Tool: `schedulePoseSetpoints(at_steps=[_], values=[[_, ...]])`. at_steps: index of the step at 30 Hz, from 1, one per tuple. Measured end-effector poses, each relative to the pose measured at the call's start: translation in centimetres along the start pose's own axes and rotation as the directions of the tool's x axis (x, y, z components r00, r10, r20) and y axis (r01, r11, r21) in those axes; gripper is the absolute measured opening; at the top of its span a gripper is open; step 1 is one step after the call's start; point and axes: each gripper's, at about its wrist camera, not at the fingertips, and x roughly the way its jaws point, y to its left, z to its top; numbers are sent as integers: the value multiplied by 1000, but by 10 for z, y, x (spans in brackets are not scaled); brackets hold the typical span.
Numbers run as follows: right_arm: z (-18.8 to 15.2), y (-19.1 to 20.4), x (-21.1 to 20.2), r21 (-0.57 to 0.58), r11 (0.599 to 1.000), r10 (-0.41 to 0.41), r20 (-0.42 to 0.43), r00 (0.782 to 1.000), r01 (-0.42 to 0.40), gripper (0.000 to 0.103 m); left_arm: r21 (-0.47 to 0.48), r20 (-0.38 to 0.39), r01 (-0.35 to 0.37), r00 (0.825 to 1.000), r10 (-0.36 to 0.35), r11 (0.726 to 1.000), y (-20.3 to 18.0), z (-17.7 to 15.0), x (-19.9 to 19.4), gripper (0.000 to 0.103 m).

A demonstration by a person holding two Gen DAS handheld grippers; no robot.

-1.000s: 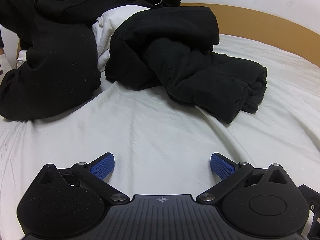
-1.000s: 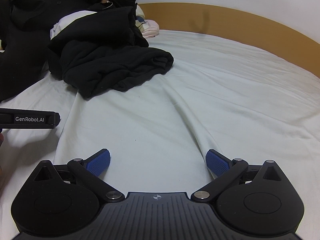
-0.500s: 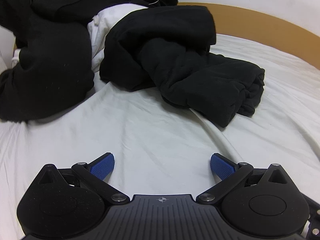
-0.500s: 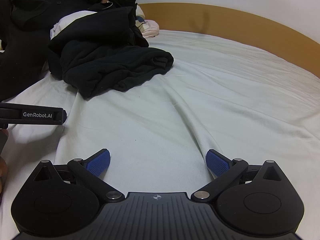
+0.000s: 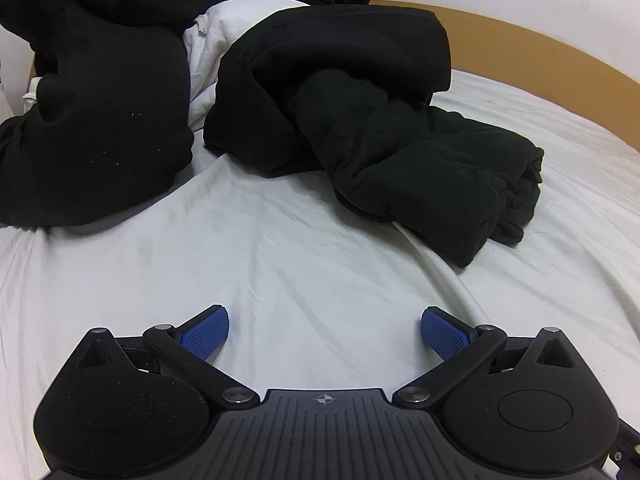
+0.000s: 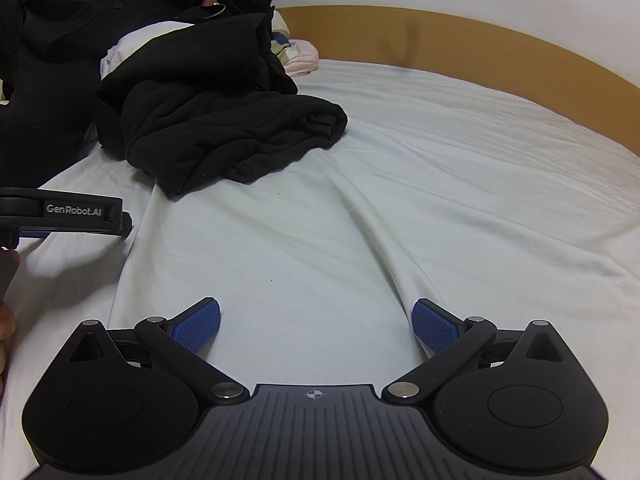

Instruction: Fold clothes

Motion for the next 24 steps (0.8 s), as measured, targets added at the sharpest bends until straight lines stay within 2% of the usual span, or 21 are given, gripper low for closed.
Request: schedulePoseSetpoints(at_steps=[4, 6, 9, 11, 13, 15, 18, 20, 21, 24], values=[[-1, 1, -2, 3, 1000, 2, -2, 1000, -2, 103, -87, 22, -17, 1000, 19, 996, -2, 8, 8, 102], [-2, 2, -4, 4, 1000, 3, -3, 1000, -3, 103, -119, 32, -62, 997, 66, 991, -16, 11, 23, 102], [-1, 1, -3, 44, 999, 34, -34, 999, -32, 103, -100, 41, -85, 995, 90, 991, -24, 13, 33, 102], [0, 1, -1, 73, 996, 57, -56, 997, -53, 103, -87, 52, -67, 996, 72, 994, -20, 13, 32, 102], [-1, 1, -3, 26, 999, 20, -23, 1000, -20, 103, -77, 48, -64, 997, 67, 995, -23, 15, 34, 102], [-1, 1, -3, 14, 1000, 11, -14, 1000, -11, 103, -54, 45, -78, 996, 80, 996, -41, 21, 37, 102], [0, 1, -2, 14, 1000, 11, -14, 1000, -11, 103, 56, 96, -112, 990, 106, 992, -65, 23, 32, 102], [0, 1, -1, 15, 1000, 11, -14, 1000, -11, 103, 107, 144, -115, 985, 99, 988, -74, 26, 25, 102], [0, 1, -1, 15, 1000, 11, -14, 1000, -11, 103, 121, 160, -107, 983, 87, 987, -76, 29, 23, 102], [0, 0, -2, 16, 1000, 12, -13, 1000, -12, 103, 63, 134, 0, 991, -8, 998, -64, 33, 19, 102]])
